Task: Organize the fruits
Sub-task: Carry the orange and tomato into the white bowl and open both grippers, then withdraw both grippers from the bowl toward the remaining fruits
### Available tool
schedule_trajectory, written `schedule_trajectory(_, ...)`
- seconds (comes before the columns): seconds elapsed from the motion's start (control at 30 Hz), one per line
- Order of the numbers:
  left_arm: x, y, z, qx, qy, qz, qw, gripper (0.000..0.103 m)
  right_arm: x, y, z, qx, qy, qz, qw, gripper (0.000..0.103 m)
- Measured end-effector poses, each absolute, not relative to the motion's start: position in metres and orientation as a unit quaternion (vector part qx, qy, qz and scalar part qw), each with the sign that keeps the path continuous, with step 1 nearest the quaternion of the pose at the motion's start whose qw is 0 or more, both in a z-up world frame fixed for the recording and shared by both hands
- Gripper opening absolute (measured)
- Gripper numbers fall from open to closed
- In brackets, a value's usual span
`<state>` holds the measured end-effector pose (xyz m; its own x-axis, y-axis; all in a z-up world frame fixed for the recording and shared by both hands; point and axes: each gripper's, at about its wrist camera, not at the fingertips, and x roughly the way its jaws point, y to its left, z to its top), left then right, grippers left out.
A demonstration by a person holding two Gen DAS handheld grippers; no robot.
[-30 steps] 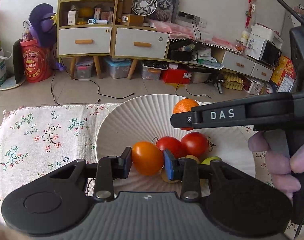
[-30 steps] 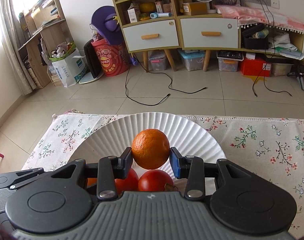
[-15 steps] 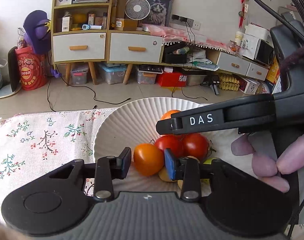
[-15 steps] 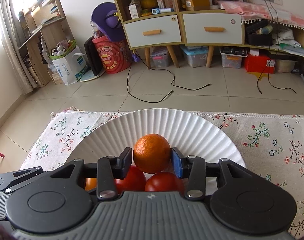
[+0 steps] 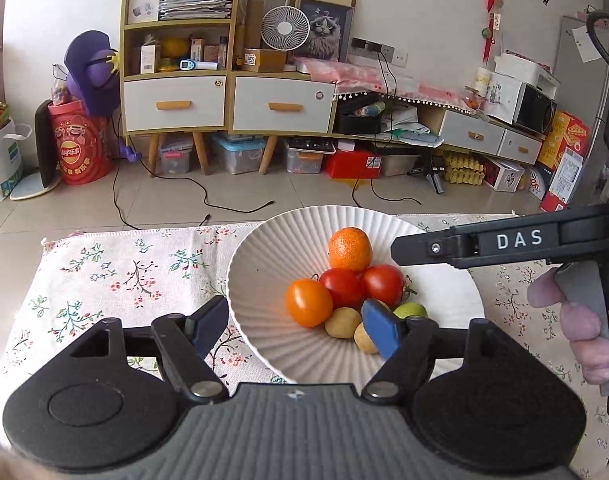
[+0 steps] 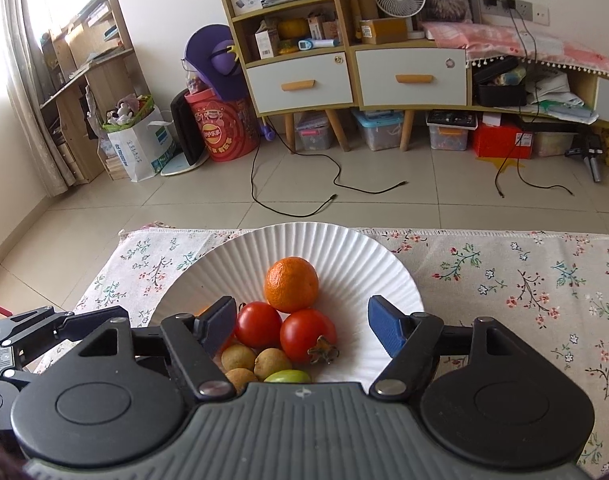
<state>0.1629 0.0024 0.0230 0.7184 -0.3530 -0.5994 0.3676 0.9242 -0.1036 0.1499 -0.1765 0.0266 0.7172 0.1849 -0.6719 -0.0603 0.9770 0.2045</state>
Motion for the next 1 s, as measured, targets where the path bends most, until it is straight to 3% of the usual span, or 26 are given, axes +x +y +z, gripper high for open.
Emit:
schedule_trajectory(0.33,0.132,0.016,0.034,0.030,0.328,-0.179,0.927,0.094,0.112,-0.173,0.034,0.059,0.360,0.083,0.927,0.092)
schedule_trajectory(0.7,0.112,0.034,0.017,0.036,0.340,-0.153,0.927,0.096,0.083,-0.172,0.020,0.050,0.346,0.086,0.933,0.102)
schedule_trajectory(1.0,0.106,0.040,-0.022,0.056,0.360,-0.137,0.921,0.096,0.070,-0.160,-0.012,0.002,0.377,0.089,0.922,0.101)
